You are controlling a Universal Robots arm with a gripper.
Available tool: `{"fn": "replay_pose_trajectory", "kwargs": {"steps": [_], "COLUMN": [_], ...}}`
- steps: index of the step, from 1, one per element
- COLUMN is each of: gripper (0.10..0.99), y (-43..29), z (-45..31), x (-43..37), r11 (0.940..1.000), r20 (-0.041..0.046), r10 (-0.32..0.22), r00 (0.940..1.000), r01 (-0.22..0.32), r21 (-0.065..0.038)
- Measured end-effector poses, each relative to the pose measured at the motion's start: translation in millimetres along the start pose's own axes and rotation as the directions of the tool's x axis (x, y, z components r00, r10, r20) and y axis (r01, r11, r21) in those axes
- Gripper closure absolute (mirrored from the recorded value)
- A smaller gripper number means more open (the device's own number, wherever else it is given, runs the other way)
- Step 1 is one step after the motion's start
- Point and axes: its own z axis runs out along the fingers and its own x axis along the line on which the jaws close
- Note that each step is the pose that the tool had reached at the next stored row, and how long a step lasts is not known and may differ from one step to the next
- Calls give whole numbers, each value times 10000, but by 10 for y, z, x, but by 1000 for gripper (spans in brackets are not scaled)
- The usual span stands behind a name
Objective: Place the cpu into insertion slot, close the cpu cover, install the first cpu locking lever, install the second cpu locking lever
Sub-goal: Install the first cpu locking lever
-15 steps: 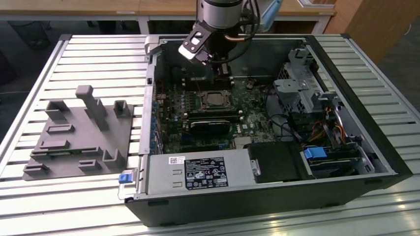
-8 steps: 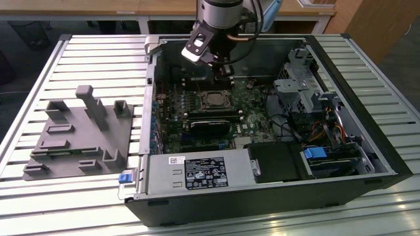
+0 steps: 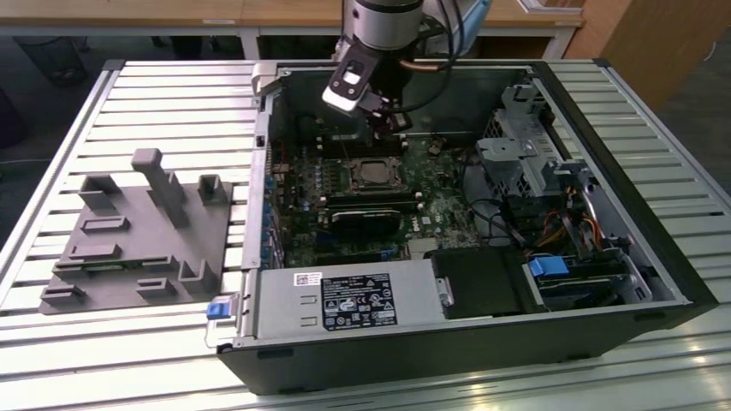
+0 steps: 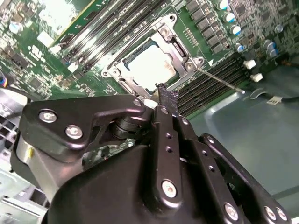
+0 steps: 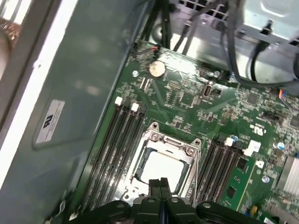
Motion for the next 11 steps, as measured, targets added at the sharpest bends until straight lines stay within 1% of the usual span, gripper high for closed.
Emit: {"fn": "replay_pose_trajectory", "kwargs": {"steps": [3,8,10,11], "gripper": [965,965,965,965], "y": [0,0,0,0], "z": [0,0,0,0], "x": [0,0,0,0], "r11": [9994,9962,9938,9892], "r20": [-17,-43,-56,-75], "r10": [-358,-868,-1106,-1465], "r00": [9994,9962,9938,9892], "r01": [358,868,1107,1465], "r21": [16,37,46,61]}}
